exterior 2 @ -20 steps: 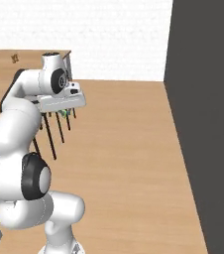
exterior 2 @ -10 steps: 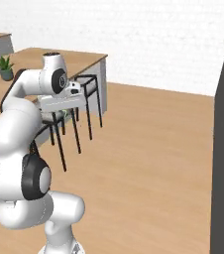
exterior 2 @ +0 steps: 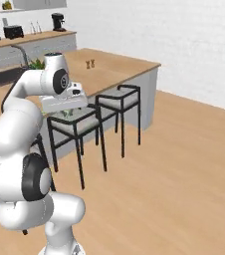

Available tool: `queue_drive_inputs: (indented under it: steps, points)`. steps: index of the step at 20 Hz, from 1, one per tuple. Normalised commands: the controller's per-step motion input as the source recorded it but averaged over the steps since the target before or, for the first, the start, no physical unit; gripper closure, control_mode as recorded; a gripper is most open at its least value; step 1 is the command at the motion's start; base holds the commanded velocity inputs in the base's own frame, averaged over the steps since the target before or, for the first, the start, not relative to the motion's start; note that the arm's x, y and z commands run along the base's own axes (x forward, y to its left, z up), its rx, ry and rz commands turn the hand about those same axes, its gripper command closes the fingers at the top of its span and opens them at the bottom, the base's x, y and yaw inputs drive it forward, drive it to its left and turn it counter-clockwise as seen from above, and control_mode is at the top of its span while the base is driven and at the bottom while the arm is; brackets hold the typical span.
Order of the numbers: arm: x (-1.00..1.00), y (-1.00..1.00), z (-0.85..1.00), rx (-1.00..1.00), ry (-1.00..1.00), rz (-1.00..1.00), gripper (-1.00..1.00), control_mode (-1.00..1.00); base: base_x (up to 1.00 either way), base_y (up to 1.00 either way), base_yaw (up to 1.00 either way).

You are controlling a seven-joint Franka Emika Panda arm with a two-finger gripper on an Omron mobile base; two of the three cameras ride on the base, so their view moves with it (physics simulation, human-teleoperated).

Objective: Take a straw from the drawer in front and place it inside the glass cup on the dining counter.

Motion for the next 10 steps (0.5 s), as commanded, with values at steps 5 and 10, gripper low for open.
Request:
queue_drive_inputs:
  steps: [5,10]
  points:
    - [0.0,0.0,0.0,0.0,0.0,0.0,1.0,1.0,0.98,-0.57,0.58]
    - [0.0,0.0,0.0,0.0,0.0,0.0,1.0,1.0,0.9,-0.74,0.54]
